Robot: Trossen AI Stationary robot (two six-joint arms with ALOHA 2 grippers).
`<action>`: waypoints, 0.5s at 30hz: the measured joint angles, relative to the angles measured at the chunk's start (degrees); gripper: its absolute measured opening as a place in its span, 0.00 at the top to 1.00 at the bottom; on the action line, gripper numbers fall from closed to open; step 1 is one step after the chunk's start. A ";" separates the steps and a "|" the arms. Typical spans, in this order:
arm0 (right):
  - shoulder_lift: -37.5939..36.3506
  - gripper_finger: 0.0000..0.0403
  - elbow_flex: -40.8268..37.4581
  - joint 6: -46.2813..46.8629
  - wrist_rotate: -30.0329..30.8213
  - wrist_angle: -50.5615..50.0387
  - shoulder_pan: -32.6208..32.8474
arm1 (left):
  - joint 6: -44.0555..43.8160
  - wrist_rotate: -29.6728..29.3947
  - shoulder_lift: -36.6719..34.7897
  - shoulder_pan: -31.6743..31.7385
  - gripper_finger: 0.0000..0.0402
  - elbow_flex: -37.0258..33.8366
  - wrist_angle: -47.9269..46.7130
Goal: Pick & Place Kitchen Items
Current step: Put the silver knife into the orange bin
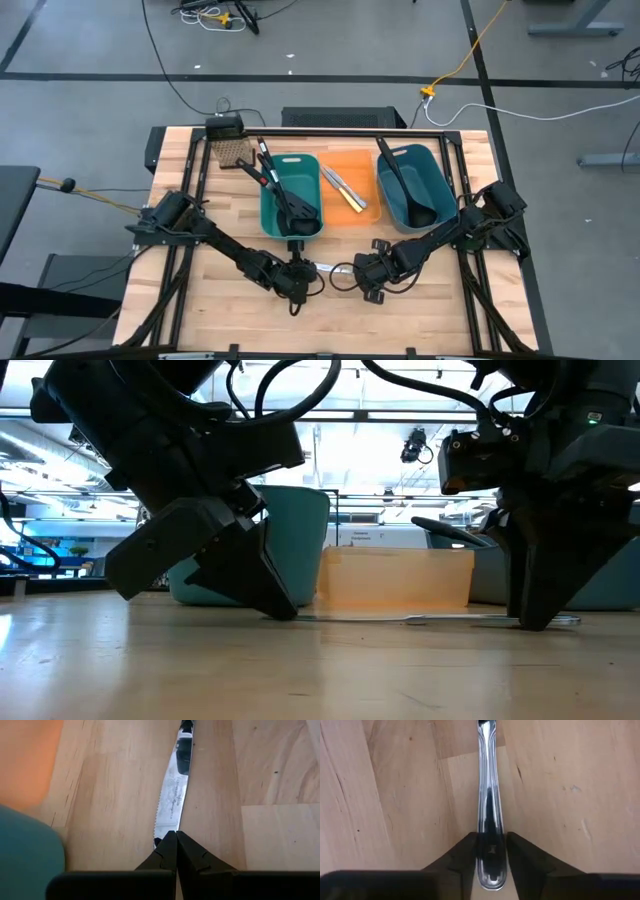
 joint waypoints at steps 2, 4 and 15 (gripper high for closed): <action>-0.01 0.74 -0.02 -0.20 -0.20 -0.18 0.00 | 0.02 0.03 0.00 0.00 0.99 0.00 0.00; -0.02 0.78 -0.02 -0.68 -0.28 -0.26 0.02 | 0.02 0.04 0.02 0.00 0.99 0.00 0.01; 0.02 0.75 -0.07 -1.37 0.60 -0.71 0.11 | 0.61 0.09 0.05 -0.21 0.99 -0.05 0.22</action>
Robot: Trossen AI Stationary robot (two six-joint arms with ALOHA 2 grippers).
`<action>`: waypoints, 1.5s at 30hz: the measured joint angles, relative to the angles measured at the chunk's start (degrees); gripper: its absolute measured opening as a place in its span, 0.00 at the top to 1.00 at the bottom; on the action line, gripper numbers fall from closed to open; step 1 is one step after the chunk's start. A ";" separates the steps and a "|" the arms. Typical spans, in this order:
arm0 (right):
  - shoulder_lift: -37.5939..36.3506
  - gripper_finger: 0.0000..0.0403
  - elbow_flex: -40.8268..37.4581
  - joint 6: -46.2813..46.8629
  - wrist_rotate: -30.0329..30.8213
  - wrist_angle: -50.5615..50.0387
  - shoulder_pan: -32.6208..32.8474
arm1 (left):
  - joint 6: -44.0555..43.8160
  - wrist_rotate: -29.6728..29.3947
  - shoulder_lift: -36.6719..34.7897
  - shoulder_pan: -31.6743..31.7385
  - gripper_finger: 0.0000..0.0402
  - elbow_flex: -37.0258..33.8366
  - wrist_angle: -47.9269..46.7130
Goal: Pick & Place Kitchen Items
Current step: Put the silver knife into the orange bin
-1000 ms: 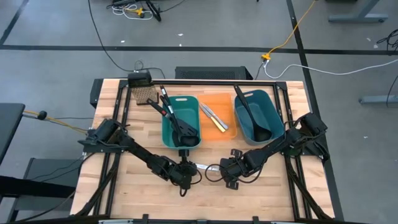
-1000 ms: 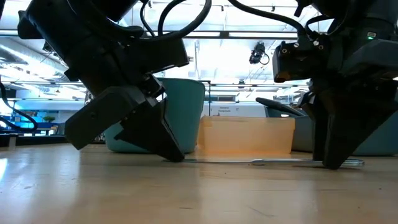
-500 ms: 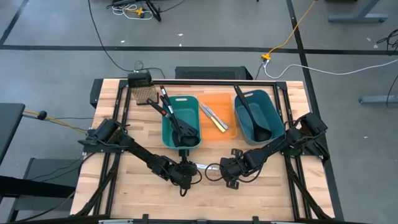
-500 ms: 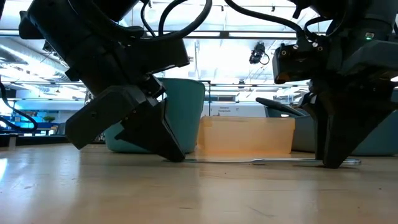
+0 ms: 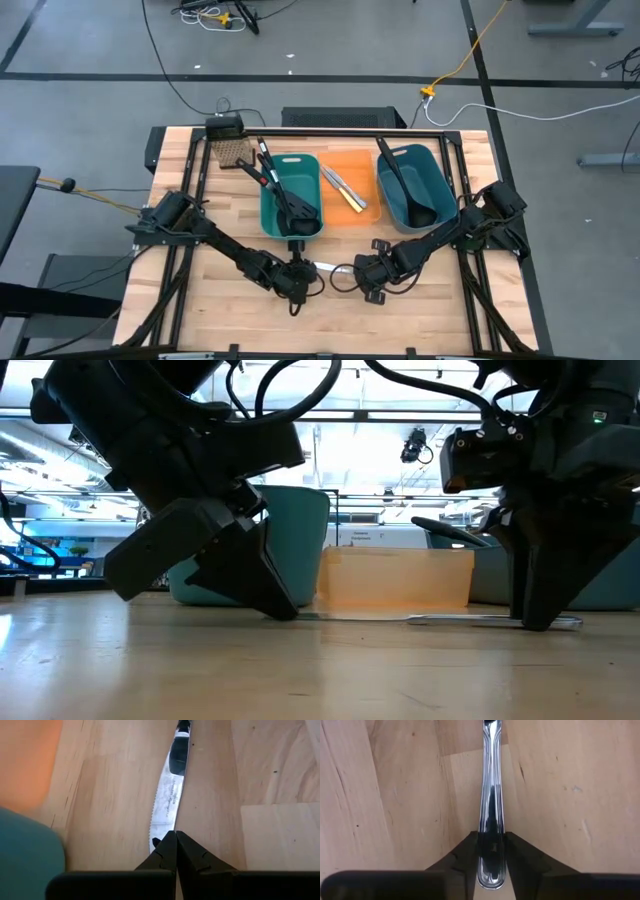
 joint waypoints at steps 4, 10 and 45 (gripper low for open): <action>0.00 0.78 0.00 -0.62 0.70 -0.11 0.13 | 2.66 -0.12 0.08 -0.85 0.97 -0.06 0.89; 0.02 0.77 -0.02 -1.70 0.99 -0.13 0.13 | 3.40 -2.63 0.28 -2.15 0.88 0.35 1.07; 2.93 0.78 0.04 -2.73 9.43 0.13 4.37 | 1.29 10.71 -0.20 3.85 0.53 2.73 -1.71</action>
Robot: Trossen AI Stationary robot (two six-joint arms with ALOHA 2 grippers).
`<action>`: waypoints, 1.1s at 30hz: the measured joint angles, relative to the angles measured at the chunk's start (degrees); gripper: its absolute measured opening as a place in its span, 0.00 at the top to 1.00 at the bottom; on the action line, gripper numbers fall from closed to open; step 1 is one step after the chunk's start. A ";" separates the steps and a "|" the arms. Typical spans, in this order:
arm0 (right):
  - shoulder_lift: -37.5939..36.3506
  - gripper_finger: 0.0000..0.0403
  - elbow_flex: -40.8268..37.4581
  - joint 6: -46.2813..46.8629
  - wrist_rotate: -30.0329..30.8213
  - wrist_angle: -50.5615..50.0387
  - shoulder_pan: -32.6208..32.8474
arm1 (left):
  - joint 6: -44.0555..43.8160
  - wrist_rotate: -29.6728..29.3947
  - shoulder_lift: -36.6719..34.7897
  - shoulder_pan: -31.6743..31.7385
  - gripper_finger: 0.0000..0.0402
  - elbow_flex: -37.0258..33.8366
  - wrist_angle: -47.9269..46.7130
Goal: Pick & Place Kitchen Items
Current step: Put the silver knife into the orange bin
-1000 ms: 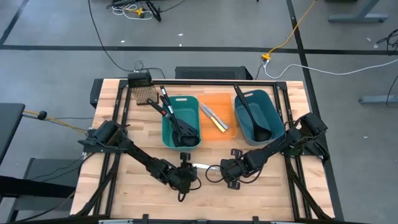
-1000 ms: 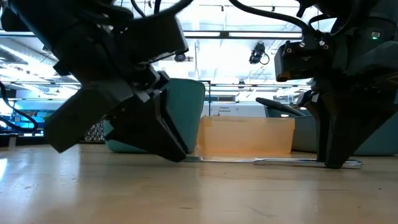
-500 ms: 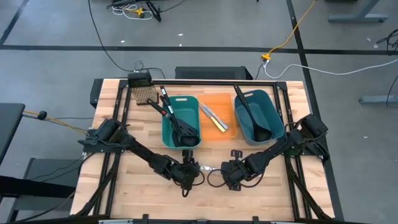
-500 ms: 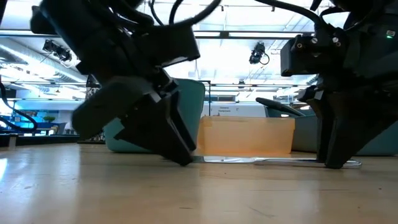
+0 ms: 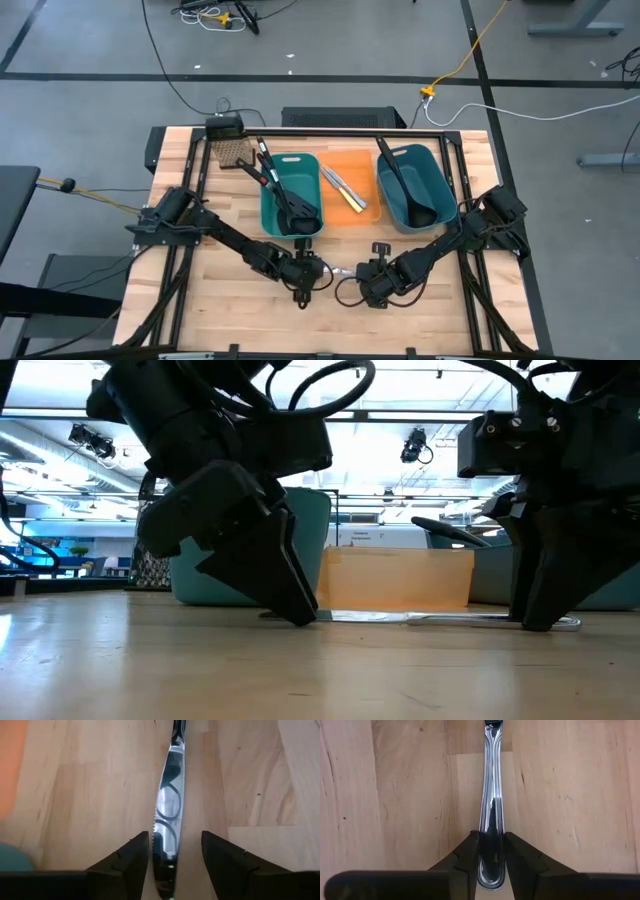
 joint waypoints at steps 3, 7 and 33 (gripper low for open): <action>0.06 0.78 -0.04 0.43 0.91 0.00 0.09 | -0.10 0.72 0.00 0.32 0.56 0.00 -0.02; 0.07 0.78 -0.04 0.75 1.30 -0.08 0.09 | -0.12 1.09 0.00 0.53 0.59 -0.02 -0.04; 0.19 0.81 -0.04 1.98 4.56 -0.93 0.54 | -1.37 0.64 0.13 0.53 0.70 -0.16 -0.33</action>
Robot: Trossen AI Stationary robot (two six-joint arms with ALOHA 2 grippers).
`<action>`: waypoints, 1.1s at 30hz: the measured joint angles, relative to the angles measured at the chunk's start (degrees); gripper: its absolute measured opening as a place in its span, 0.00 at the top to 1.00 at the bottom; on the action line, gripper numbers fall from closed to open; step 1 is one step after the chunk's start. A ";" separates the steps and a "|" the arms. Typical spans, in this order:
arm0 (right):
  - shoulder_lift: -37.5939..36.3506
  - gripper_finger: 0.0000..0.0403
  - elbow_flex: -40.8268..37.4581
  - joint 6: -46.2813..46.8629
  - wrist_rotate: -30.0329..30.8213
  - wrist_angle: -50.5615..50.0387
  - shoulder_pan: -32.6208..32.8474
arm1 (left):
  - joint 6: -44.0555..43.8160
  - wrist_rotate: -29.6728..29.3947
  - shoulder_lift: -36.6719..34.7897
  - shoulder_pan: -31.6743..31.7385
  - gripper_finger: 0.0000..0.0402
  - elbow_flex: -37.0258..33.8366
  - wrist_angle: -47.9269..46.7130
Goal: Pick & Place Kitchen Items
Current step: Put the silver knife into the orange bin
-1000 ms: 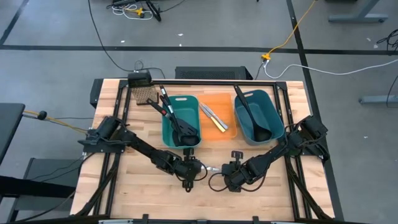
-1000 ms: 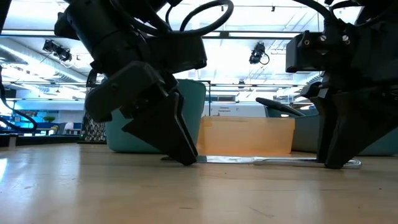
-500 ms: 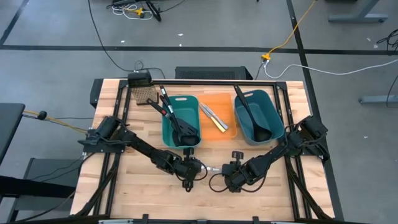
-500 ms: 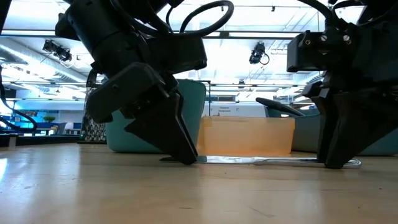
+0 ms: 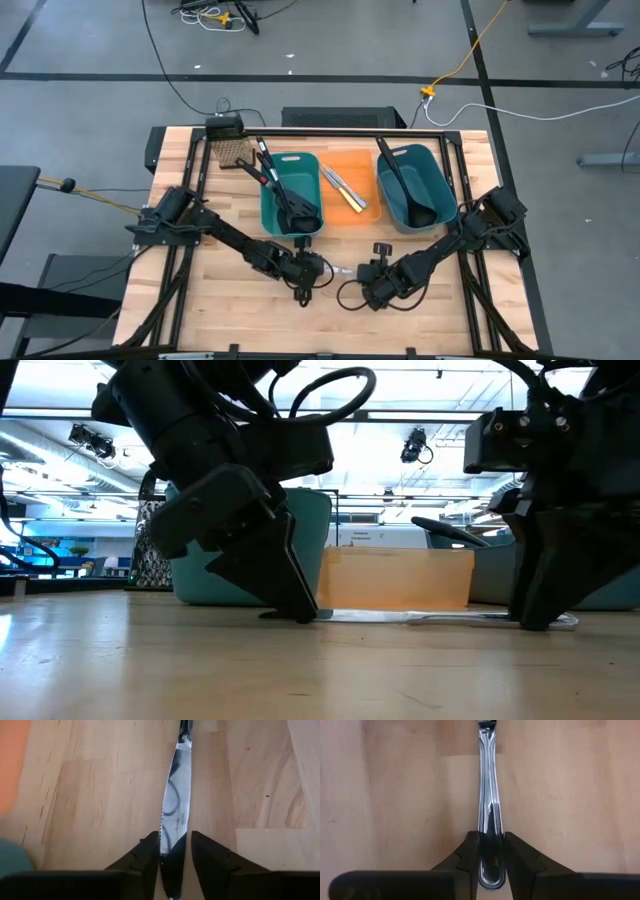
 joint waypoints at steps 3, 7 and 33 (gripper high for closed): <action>0.08 0.81 -0.04 -0.22 1.55 -0.57 0.13 | -0.19 -0.33 0.00 0.02 0.64 -0.02 -0.16; 0.13 0.81 -0.07 -0.22 2.60 -1.01 0.38 | -0.21 -0.74 0.00 0.12 0.56 -0.02 -0.10; 0.02 0.88 -0.11 -1.22 5.04 -0.74 2.71 | 0.03 0.99 0.07 1.90 0.67 0.00 -0.81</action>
